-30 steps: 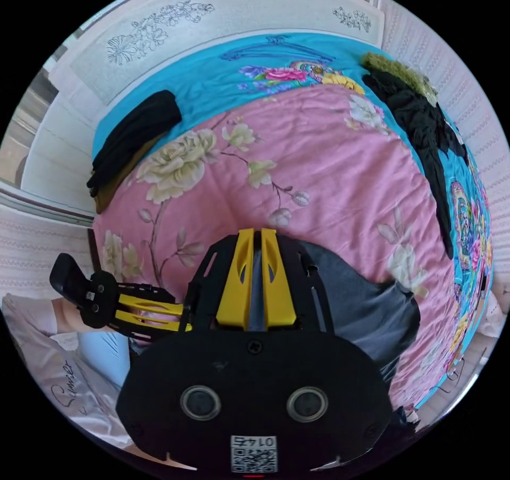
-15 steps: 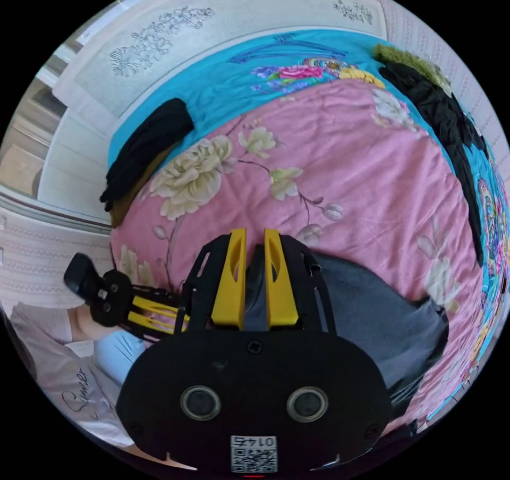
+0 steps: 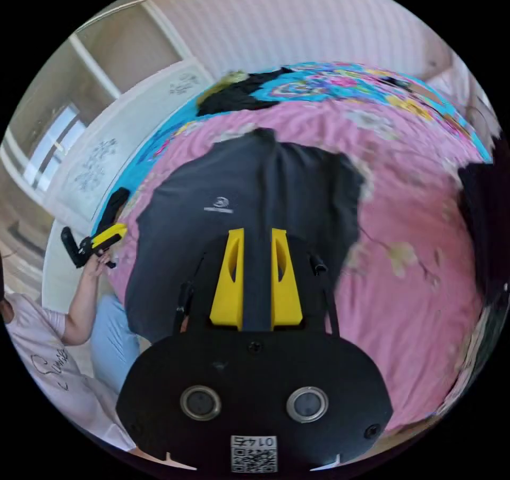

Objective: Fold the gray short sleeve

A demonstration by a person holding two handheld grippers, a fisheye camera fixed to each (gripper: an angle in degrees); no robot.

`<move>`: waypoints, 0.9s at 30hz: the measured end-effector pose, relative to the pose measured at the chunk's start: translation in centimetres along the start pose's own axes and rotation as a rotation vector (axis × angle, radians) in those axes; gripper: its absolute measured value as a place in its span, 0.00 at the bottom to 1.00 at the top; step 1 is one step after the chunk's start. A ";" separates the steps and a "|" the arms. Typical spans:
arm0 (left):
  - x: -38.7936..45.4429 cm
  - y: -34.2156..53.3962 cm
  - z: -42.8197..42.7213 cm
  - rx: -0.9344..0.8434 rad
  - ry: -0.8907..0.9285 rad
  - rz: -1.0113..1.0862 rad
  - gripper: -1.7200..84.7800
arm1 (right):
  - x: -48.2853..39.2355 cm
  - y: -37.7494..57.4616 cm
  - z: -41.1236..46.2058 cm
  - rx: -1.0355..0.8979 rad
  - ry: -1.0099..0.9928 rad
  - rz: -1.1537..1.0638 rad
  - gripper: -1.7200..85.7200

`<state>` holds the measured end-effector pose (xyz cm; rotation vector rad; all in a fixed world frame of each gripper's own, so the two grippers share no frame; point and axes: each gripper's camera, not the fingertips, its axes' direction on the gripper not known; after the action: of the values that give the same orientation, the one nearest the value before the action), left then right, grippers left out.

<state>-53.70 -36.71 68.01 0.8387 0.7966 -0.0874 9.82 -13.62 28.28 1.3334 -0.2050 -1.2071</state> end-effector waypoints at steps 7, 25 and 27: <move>10.2 -11.1 4.6 0.011 0.065 0.191 0.01 | 14.8 6.7 -7.9 0.193 -0.118 0.240 0.11; 36.1 -44.5 40.3 -0.461 0.181 0.462 0.08 | 26.1 8.6 -9.0 0.289 -0.524 0.299 0.04; 36.9 -45.5 42.2 -0.463 0.196 0.480 0.06 | 26.1 9.0 -9.5 0.311 -0.543 0.294 0.04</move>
<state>-18.88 -88.59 31.85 0.5798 0.7381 0.5931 32.87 -29.31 19.55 1.1543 -0.9766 -1.2932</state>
